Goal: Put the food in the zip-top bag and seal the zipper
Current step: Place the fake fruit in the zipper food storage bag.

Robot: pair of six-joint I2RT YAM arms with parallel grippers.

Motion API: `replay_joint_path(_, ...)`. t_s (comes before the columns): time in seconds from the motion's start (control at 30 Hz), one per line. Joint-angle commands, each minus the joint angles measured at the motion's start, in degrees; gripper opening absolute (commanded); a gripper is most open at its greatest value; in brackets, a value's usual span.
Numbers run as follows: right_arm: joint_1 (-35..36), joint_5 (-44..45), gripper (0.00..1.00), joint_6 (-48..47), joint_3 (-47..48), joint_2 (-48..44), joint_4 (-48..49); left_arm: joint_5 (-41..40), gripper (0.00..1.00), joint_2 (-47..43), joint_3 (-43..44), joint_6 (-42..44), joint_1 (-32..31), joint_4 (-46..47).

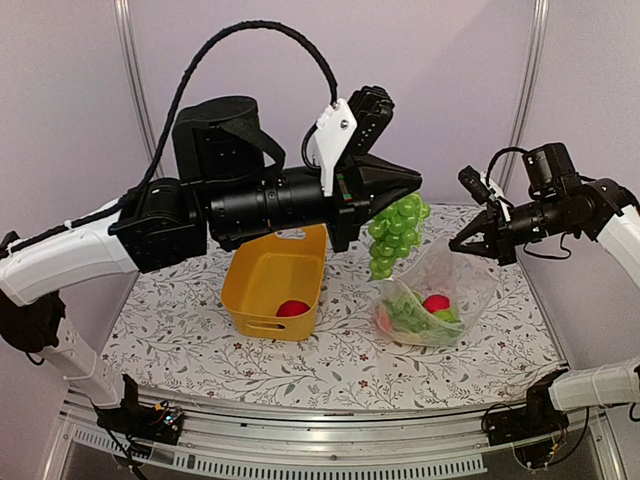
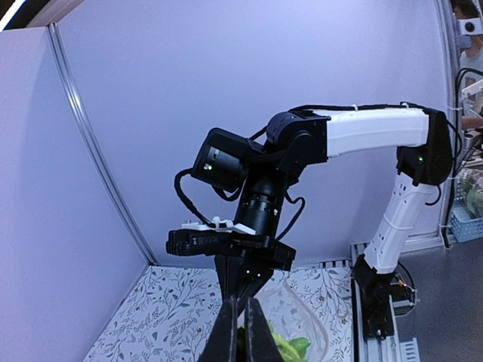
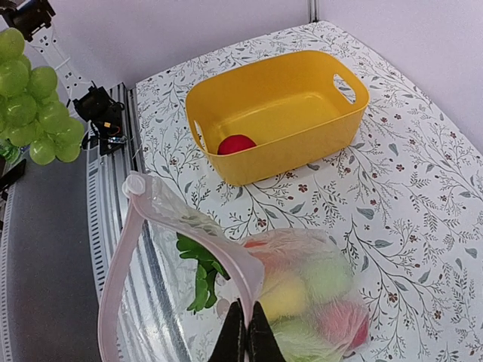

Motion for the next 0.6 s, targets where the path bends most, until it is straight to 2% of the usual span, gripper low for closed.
replay_joint_path(0.0,0.4,-1.5,0.0,0.4,2.6,0.8,-0.3,-1.7,0.0,3.8,3.6,3.4,-1.2,3.5)
replay_joint_path(0.23,0.4,-1.4,0.0,0.9,3.7,1.9,-0.5,2.3,0.0,8.3,5.0,3.4,-1.1,12.3)
replay_joint_path(0.57,0.4,-2.4,0.0,1.0,3.8,2.4,0.0,4.5,0.0,19.4,13.8,3.6,-0.4,14.0)
